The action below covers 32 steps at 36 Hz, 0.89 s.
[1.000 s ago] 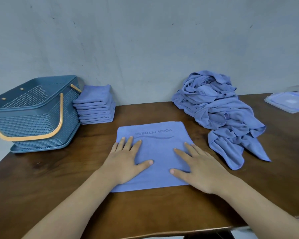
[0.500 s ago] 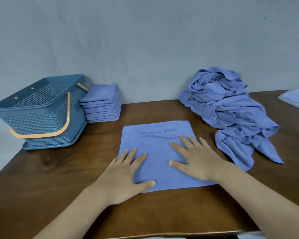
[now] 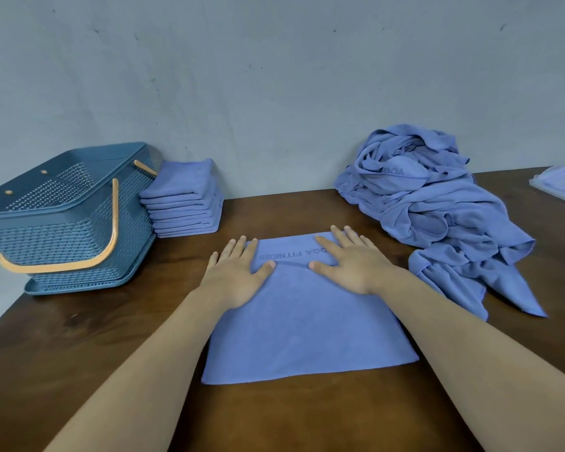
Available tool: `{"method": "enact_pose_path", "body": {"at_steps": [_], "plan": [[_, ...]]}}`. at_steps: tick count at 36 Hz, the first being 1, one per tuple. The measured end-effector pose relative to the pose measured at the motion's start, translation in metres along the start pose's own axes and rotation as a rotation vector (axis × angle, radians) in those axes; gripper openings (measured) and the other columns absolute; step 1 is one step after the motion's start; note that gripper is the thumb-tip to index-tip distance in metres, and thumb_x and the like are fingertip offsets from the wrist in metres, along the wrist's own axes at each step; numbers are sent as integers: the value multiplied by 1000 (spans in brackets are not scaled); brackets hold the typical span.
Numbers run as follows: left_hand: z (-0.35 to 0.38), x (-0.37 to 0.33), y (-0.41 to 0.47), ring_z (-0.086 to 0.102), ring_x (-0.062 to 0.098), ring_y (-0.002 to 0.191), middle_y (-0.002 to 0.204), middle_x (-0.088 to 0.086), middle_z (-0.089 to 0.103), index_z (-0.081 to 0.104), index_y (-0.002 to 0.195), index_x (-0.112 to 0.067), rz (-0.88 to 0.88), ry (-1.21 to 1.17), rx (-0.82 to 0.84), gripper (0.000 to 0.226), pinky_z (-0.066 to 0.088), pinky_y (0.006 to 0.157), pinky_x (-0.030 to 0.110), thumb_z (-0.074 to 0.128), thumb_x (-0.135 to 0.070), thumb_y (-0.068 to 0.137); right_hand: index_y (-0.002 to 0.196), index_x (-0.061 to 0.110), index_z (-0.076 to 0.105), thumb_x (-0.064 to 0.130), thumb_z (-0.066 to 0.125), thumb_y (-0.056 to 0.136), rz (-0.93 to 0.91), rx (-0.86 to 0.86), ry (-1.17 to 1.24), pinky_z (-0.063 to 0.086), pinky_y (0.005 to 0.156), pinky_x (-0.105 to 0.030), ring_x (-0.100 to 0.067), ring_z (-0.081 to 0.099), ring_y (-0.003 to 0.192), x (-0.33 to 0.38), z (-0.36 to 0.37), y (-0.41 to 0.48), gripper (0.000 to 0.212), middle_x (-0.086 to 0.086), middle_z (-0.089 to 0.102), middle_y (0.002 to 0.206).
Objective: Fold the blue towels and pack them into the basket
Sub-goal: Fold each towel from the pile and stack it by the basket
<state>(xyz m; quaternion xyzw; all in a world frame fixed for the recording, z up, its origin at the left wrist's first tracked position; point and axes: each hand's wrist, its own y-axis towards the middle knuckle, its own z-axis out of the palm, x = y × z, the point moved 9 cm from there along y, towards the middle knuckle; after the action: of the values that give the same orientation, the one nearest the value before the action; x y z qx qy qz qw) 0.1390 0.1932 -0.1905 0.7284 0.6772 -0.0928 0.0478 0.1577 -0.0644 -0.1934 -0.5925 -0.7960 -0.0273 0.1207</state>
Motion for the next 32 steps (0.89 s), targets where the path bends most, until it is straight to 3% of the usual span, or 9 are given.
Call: {"method": "enact_pose_path", "body": {"at_steps": [5,9,12,17,21,25,28,32], "plan": [[-2,0,0,-7,12,164,179,-11,-3,3,171,-38,4,-5,-24,93,1,133,49,15,-87,94,166,49,-2,96,10,83,-13,-5,-23,-6,131,-44,-19,-18,162,3,-3,-3,96,8,-15,176],[-9,3,-5,-2,12,164,179,-10,1,9,172,-29,-13,-73,-87,93,5,133,46,25,-83,98,170,34,8,82,13,97,-22,-124,-108,-5,132,-45,-14,-10,163,6,-13,-8,88,6,-7,177],[-9,6,-7,-1,11,164,179,-8,3,9,172,-24,-40,-63,-73,93,4,133,47,23,-80,100,170,28,8,77,18,101,-4,-78,-14,-2,132,-41,-10,-5,163,2,-8,-11,86,8,-4,178],[-8,7,-8,-9,8,163,178,-10,-6,3,172,-25,-41,-101,23,87,-3,133,47,23,-75,104,170,31,3,78,19,101,11,-5,11,-2,132,-45,-12,-10,162,0,-8,-10,85,11,-9,177],[-24,-2,-35,2,8,164,179,-10,7,16,171,-27,20,-240,-63,69,0,133,47,31,-58,111,170,33,7,70,21,106,-39,-91,24,0,131,-48,-11,-9,162,7,-19,-36,75,12,-6,177],[-19,-39,-90,1,4,163,176,-17,13,25,168,-36,209,-131,-48,66,-2,133,43,27,-64,109,167,47,1,85,20,97,-196,-123,-60,-4,130,-48,-9,-18,161,30,-7,-98,82,21,-14,174],[-3,-75,-141,-4,-3,161,175,-26,8,20,168,-44,380,-83,-1,71,1,132,34,21,-73,104,163,55,-7,91,14,93,-253,-72,-55,-8,129,-42,-2,-25,157,44,10,-142,81,29,-21,170],[20,-87,-180,-29,-6,154,169,-35,-22,-10,163,-59,443,24,66,65,-14,129,35,11,-77,104,159,61,-13,88,7,96,-286,-50,-68,-8,130,-41,3,-29,154,50,21,-168,71,32,-28,167]]}}
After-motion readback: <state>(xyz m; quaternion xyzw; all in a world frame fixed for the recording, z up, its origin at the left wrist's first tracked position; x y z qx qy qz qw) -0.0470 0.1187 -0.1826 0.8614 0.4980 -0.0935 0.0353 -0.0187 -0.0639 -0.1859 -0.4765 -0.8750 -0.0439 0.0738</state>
